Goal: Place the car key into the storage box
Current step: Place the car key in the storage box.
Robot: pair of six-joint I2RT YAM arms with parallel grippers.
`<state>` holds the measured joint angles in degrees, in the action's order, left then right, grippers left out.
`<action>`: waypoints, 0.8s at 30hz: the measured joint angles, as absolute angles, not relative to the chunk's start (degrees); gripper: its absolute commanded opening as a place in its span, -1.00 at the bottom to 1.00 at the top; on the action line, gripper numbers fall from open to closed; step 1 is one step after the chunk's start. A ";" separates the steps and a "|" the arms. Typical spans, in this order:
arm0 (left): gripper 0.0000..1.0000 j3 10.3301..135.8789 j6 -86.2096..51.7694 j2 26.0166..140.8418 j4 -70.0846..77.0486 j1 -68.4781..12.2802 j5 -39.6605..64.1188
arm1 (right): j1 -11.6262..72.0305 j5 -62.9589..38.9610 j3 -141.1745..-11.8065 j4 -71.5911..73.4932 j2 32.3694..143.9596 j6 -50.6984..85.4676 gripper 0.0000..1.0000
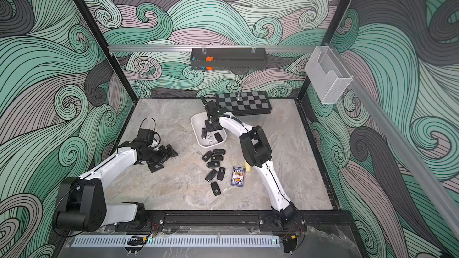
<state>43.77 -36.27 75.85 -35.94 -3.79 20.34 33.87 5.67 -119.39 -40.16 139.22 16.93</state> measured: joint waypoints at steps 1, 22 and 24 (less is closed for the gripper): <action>0.95 44.03 -36.10 75.85 -36.14 -3.79 20.18 | 33.87 5.65 -119.39 -40.18 139.44 17.04 -0.27; 0.93 45.15 -33.54 73.76 -40.01 -3.49 20.25 | 33.89 3.77 -113.86 -41.06 133.29 19.90 0.36; 0.92 45.15 -33.50 72.51 -40.27 -3.49 20.82 | 33.89 3.25 -111.20 -40.80 129.71 20.38 0.41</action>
